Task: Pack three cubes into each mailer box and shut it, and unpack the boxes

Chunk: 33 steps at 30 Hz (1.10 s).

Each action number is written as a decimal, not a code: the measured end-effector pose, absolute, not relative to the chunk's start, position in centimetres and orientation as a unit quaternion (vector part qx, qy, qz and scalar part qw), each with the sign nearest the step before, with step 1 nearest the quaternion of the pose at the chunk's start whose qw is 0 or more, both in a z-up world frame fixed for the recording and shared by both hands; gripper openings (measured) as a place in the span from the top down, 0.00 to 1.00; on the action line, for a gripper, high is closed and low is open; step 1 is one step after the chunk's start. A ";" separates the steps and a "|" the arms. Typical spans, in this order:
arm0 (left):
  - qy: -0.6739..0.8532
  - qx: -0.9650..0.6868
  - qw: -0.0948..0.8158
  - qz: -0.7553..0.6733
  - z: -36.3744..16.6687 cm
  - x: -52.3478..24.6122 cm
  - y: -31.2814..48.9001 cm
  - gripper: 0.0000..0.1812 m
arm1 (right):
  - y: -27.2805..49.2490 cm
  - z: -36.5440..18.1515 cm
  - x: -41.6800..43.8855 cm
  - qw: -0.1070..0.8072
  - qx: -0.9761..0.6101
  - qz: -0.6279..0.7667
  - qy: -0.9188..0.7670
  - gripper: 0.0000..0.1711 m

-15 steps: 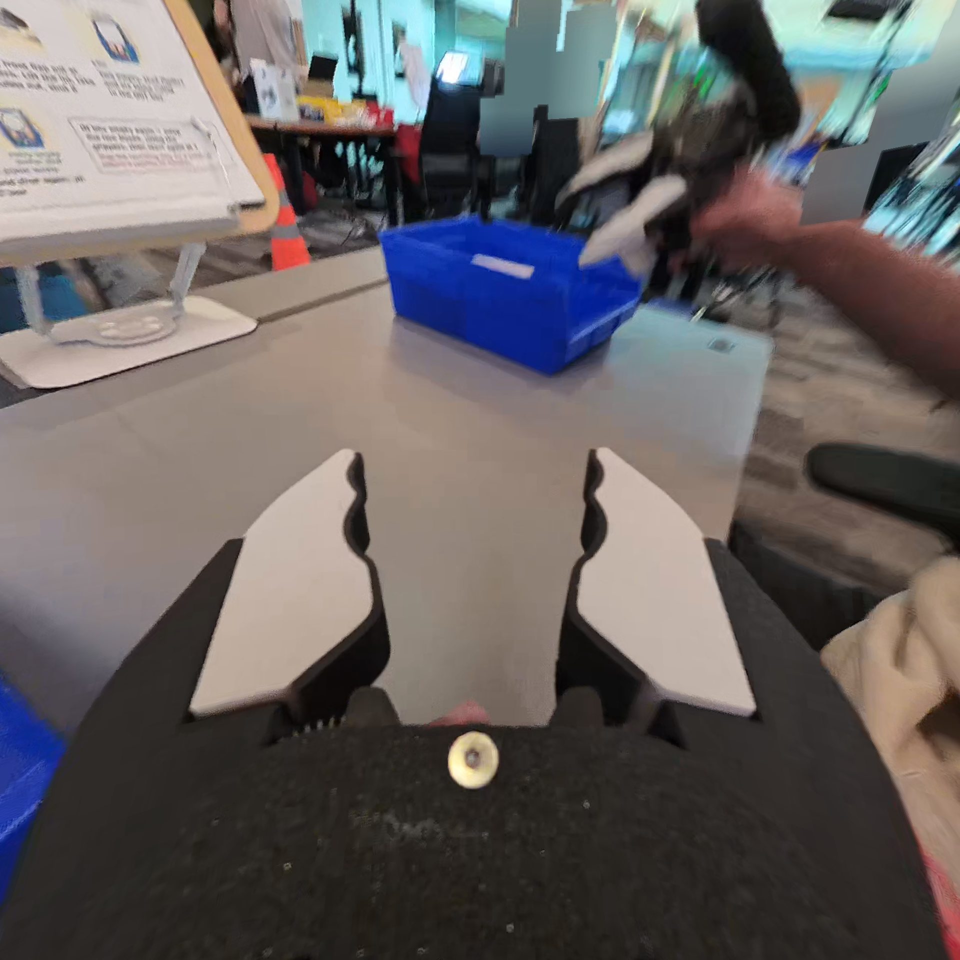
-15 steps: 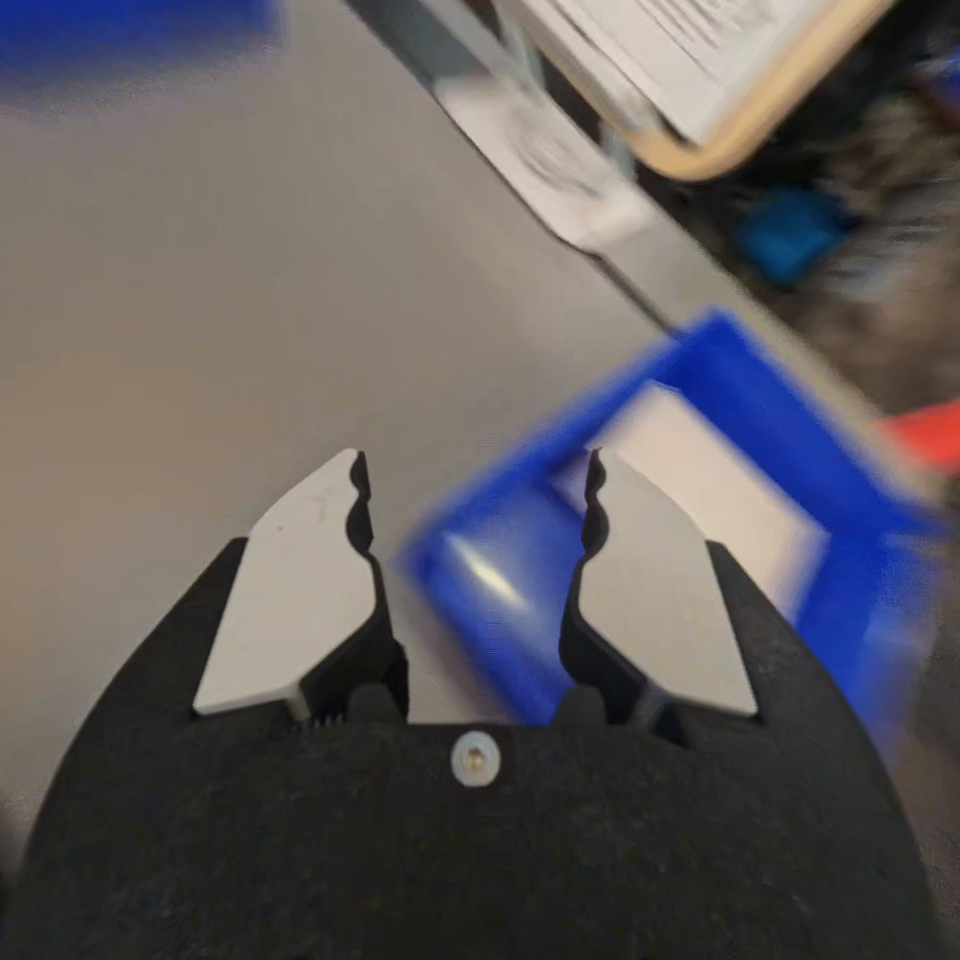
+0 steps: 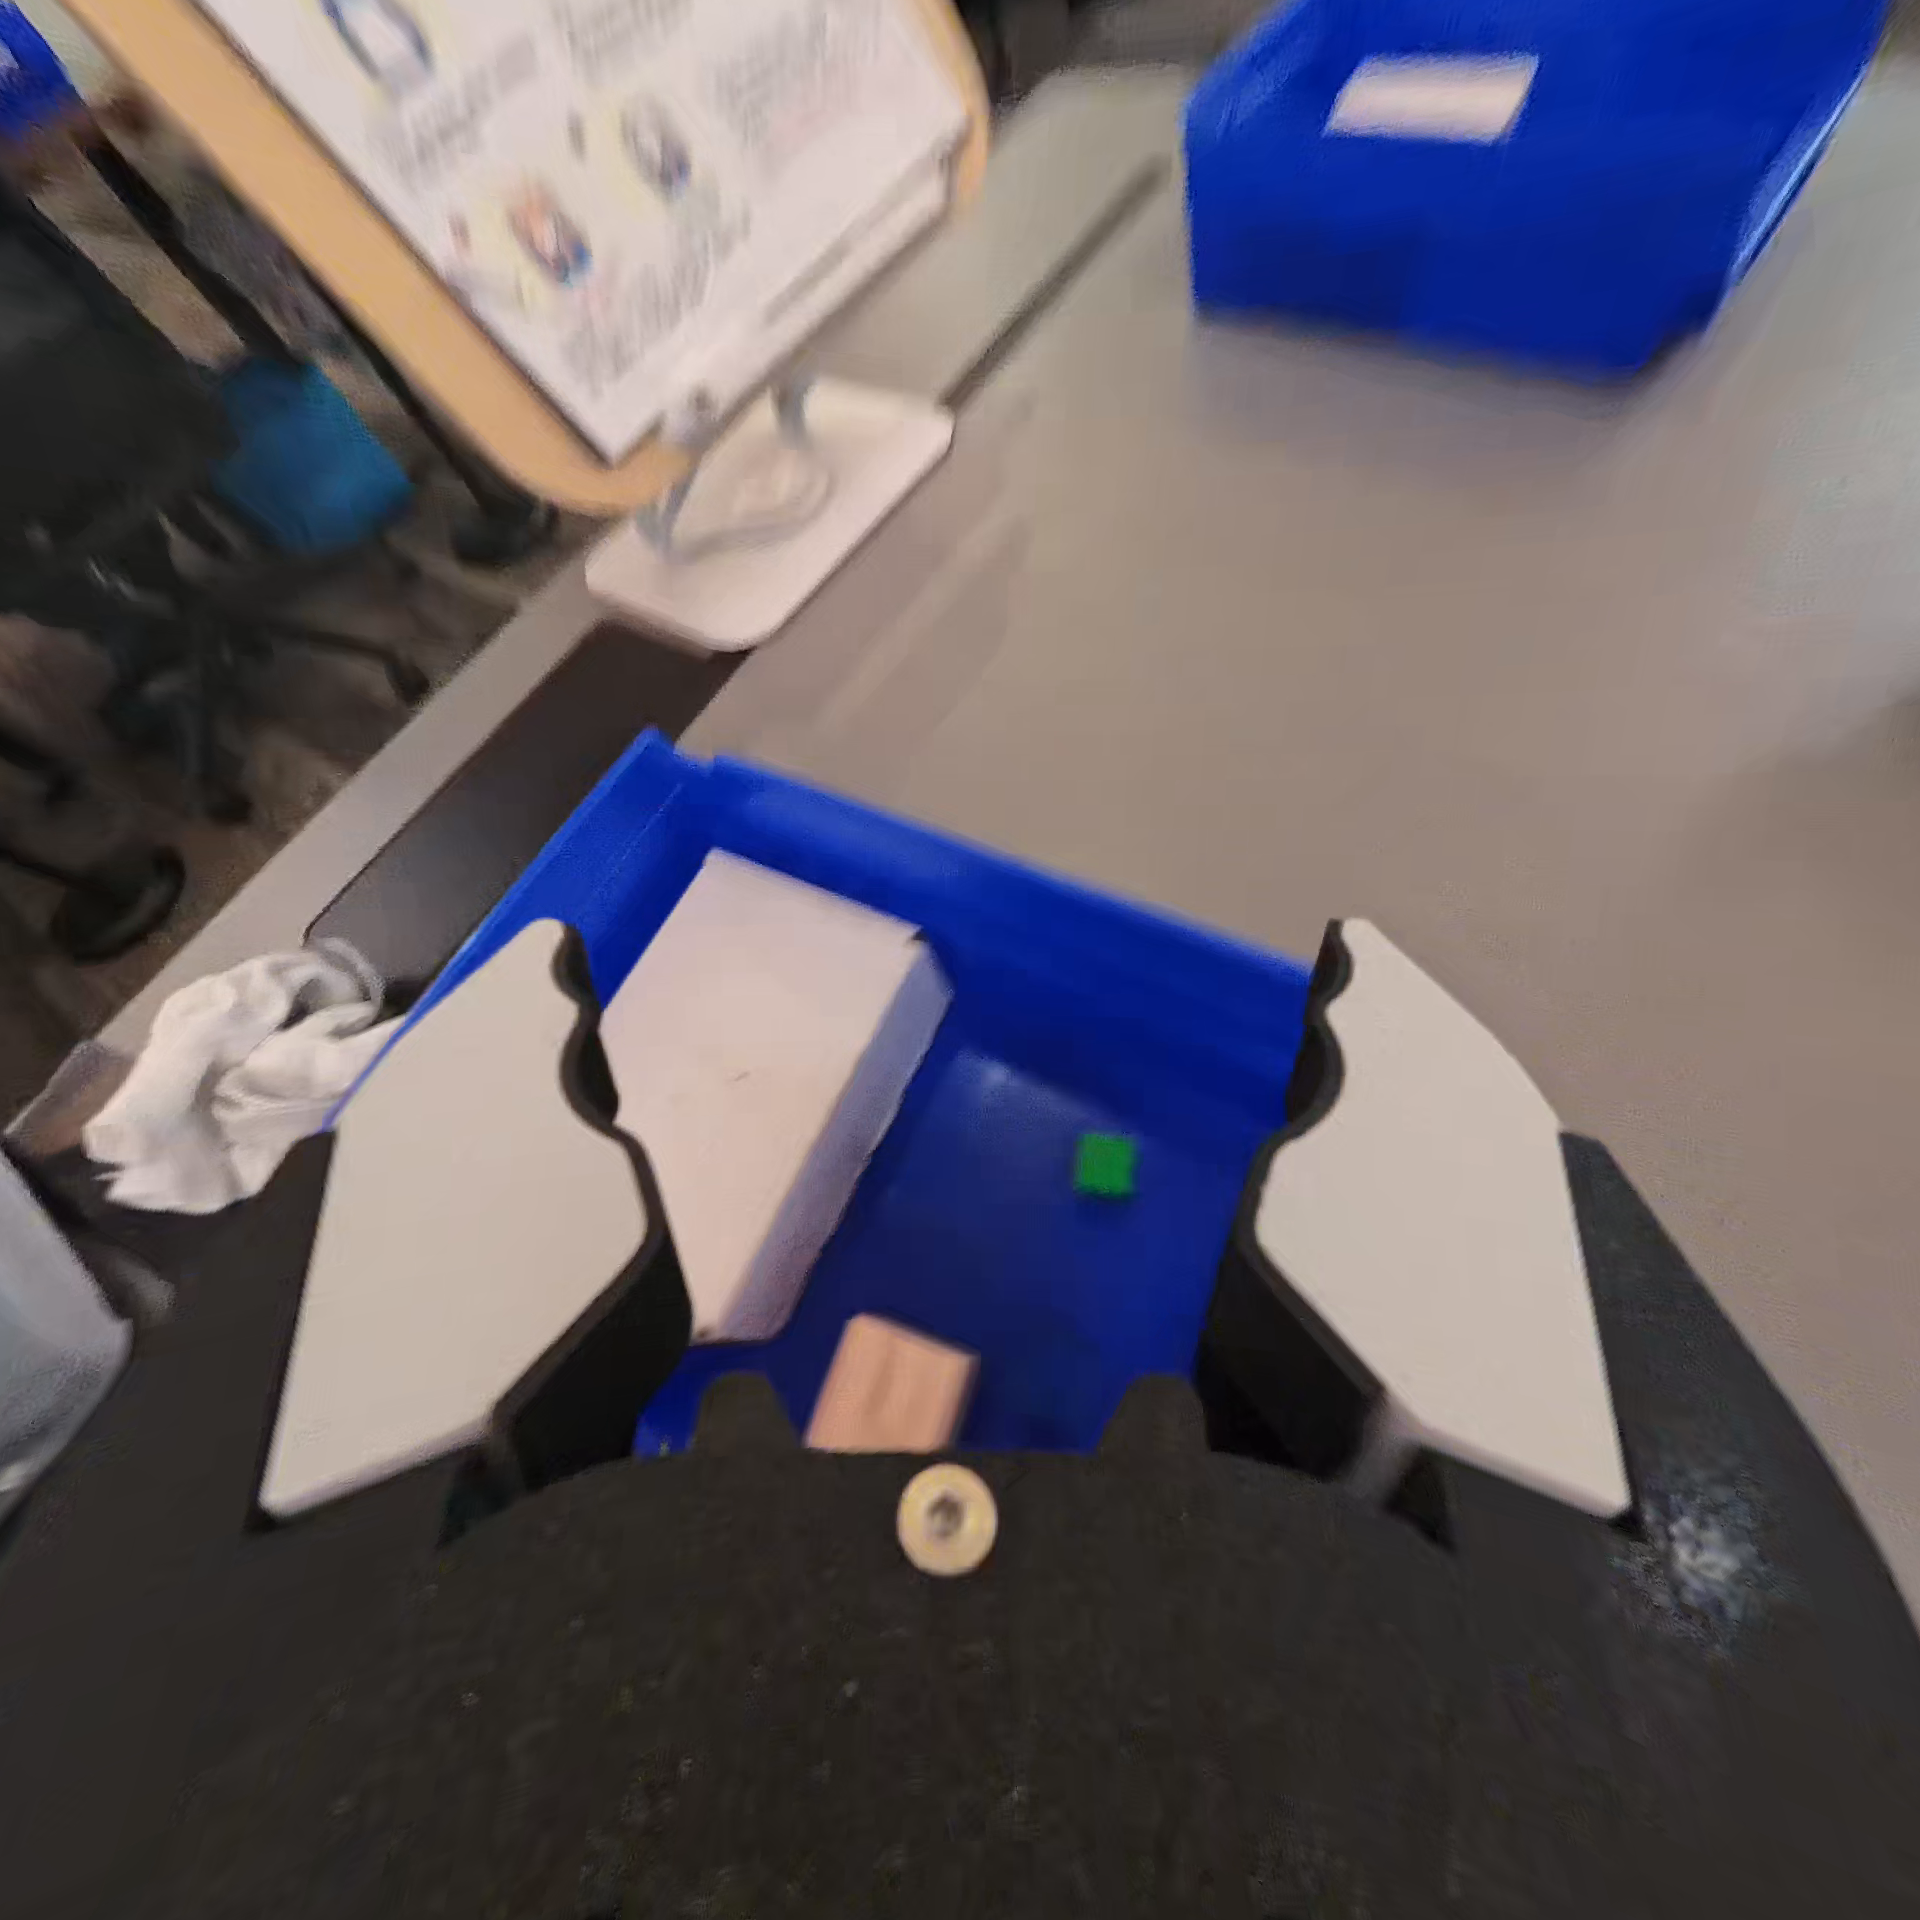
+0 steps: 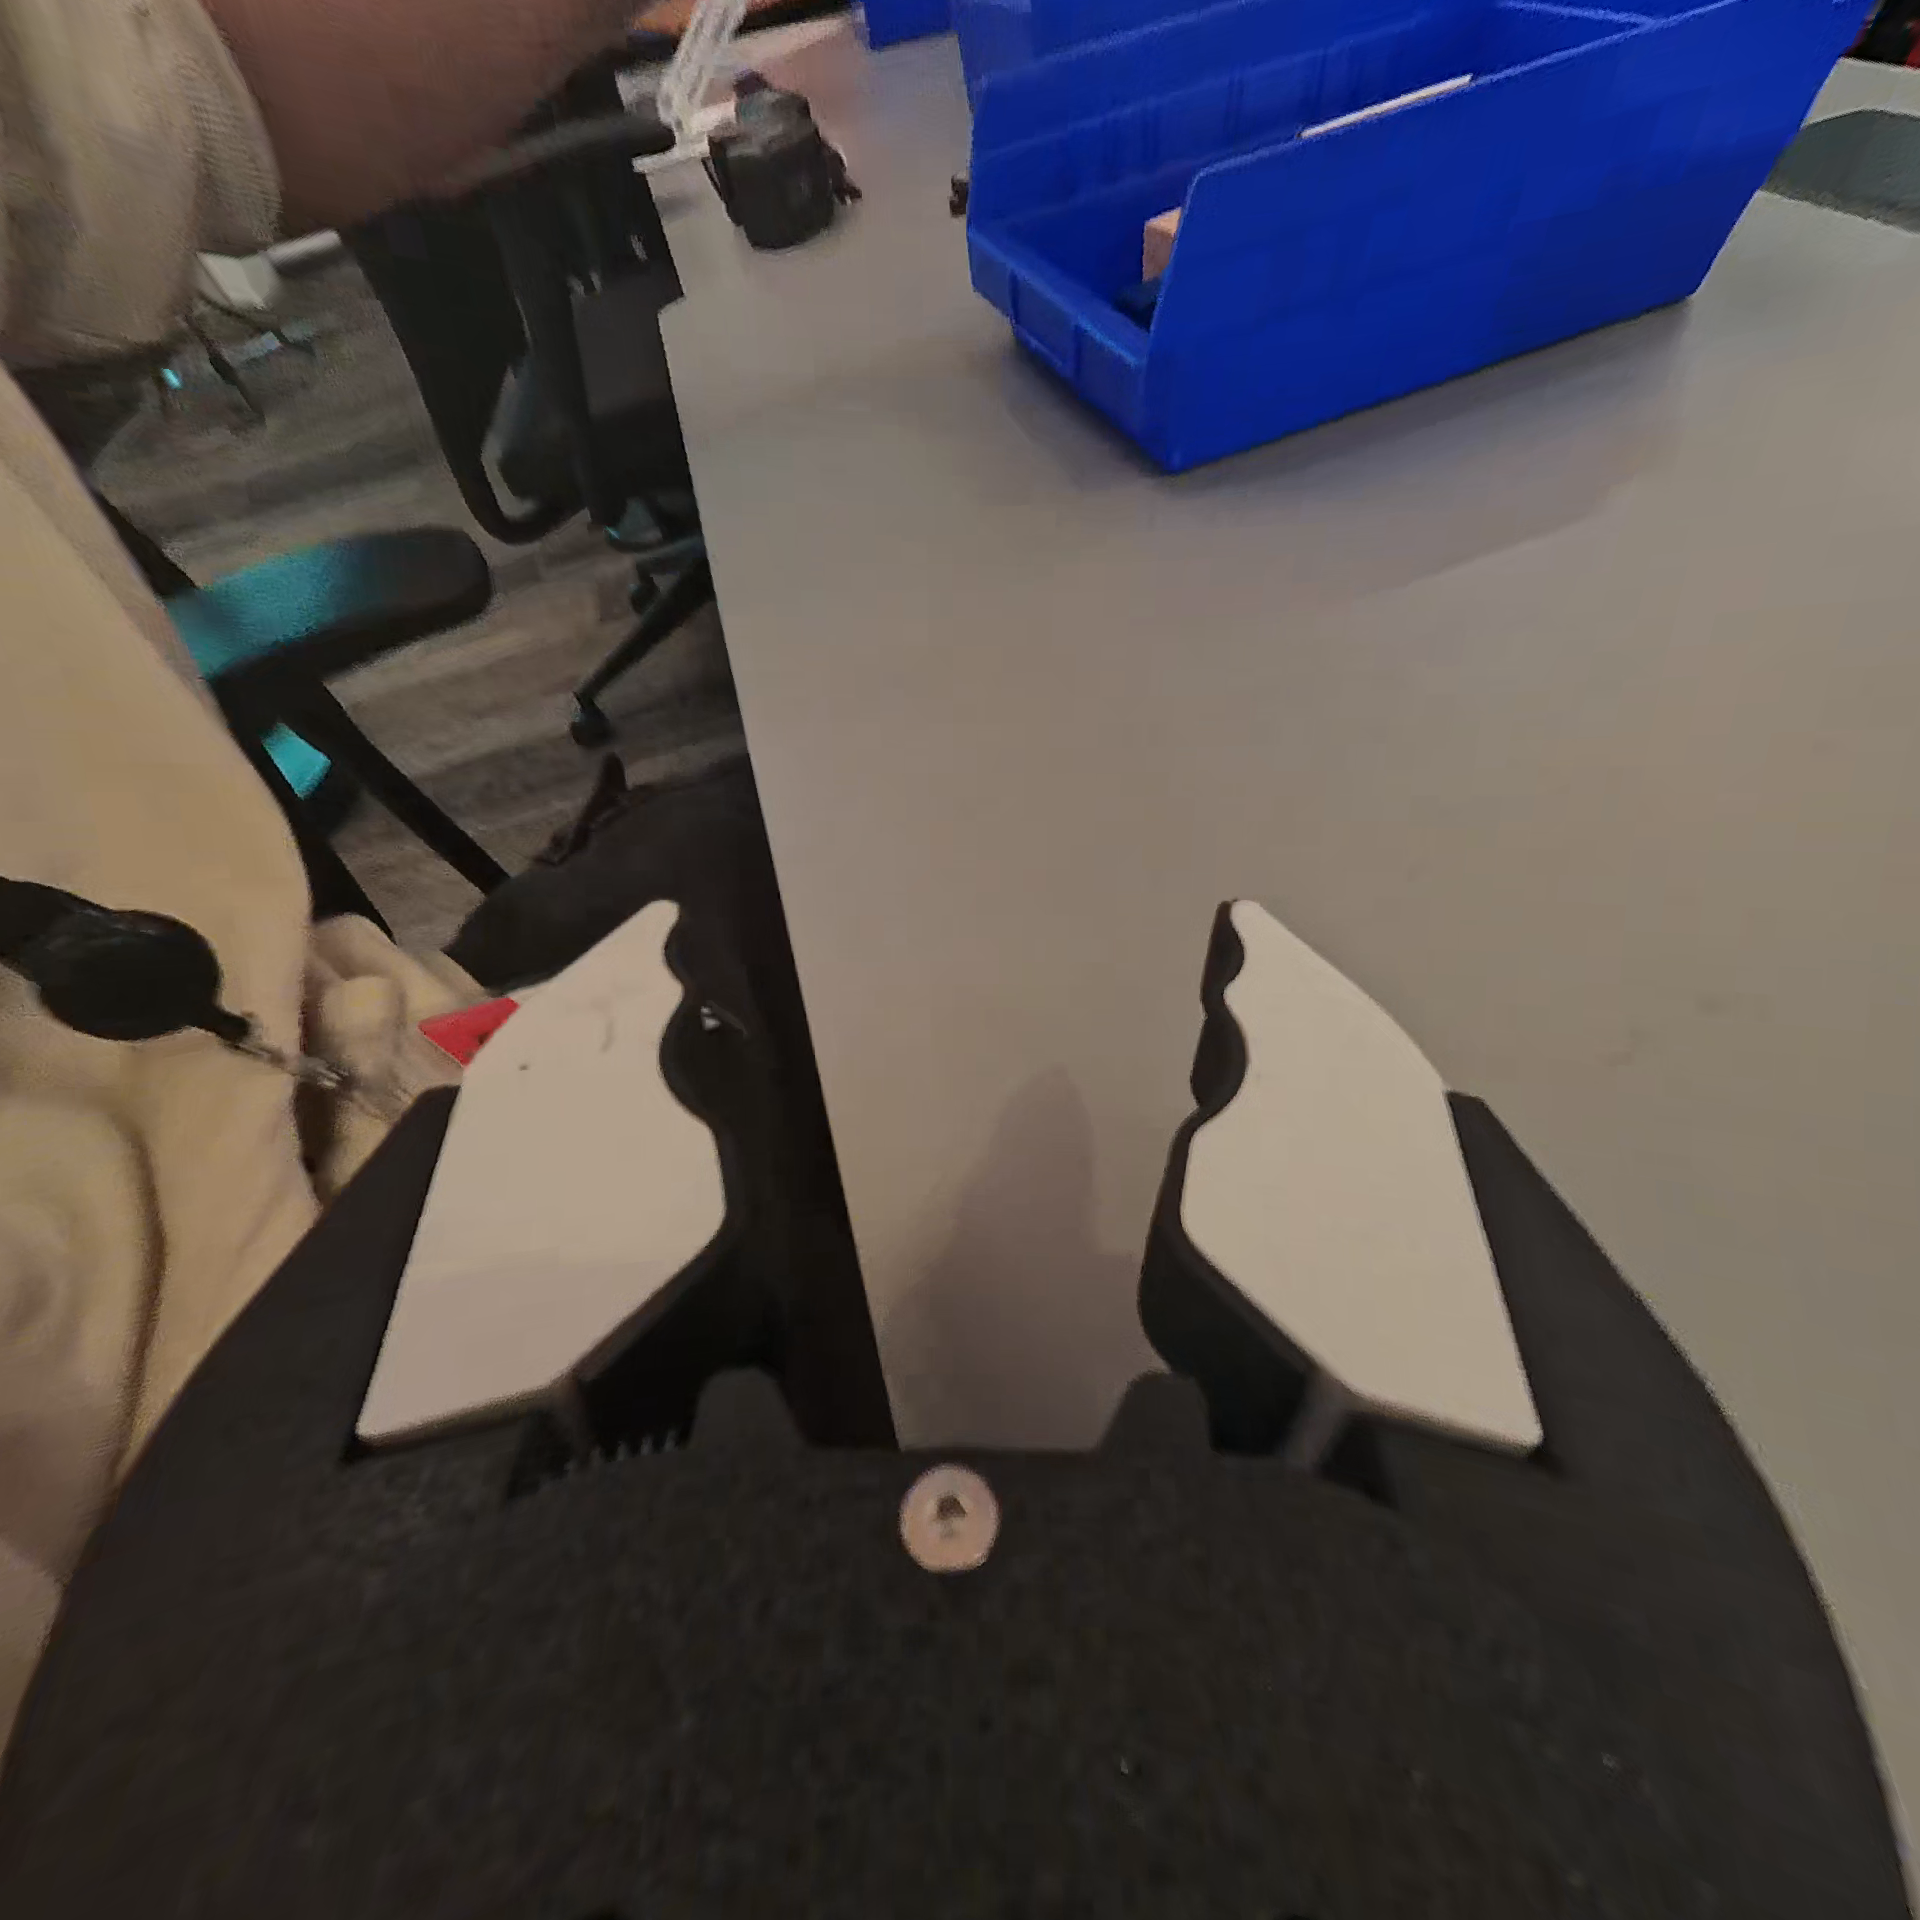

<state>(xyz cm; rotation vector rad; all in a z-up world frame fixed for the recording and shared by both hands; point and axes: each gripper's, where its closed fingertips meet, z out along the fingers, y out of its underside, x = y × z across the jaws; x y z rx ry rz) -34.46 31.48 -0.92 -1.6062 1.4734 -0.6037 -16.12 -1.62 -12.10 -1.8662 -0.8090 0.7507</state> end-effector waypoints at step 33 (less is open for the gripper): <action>0.701 -0.681 0.207 0.052 -18.0 -34.0 43.1 0.29 | -0.7 -10.0 -13.9 0.475 -0.726 0.422 -0.264 0.52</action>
